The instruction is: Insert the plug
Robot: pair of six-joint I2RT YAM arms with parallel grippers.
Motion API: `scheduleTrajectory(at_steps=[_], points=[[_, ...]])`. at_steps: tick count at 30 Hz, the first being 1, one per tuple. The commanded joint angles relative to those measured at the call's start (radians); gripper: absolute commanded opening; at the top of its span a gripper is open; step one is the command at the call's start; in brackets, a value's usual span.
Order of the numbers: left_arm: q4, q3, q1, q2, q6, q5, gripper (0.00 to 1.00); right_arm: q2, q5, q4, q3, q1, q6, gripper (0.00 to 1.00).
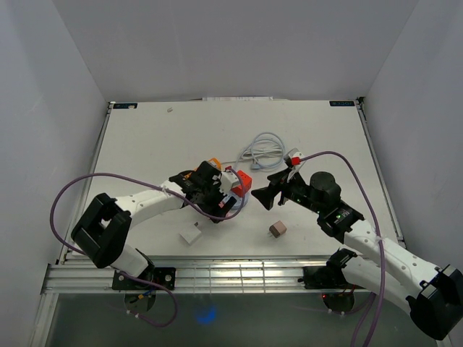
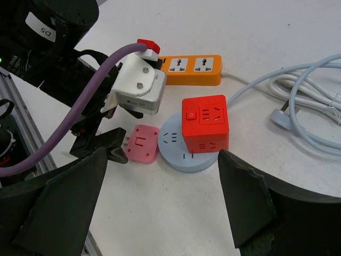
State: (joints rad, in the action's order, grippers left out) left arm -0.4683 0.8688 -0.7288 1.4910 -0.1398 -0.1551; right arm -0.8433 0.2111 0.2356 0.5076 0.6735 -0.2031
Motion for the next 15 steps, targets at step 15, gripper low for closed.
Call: scheduleTrajectory(at_steps=[15], points=[[0.083, 0.050, -0.012, 0.090, -0.047, 0.028, 0.98, -0.007, -0.027, 0.037, -0.003, -0.009, -0.012, 0.89]])
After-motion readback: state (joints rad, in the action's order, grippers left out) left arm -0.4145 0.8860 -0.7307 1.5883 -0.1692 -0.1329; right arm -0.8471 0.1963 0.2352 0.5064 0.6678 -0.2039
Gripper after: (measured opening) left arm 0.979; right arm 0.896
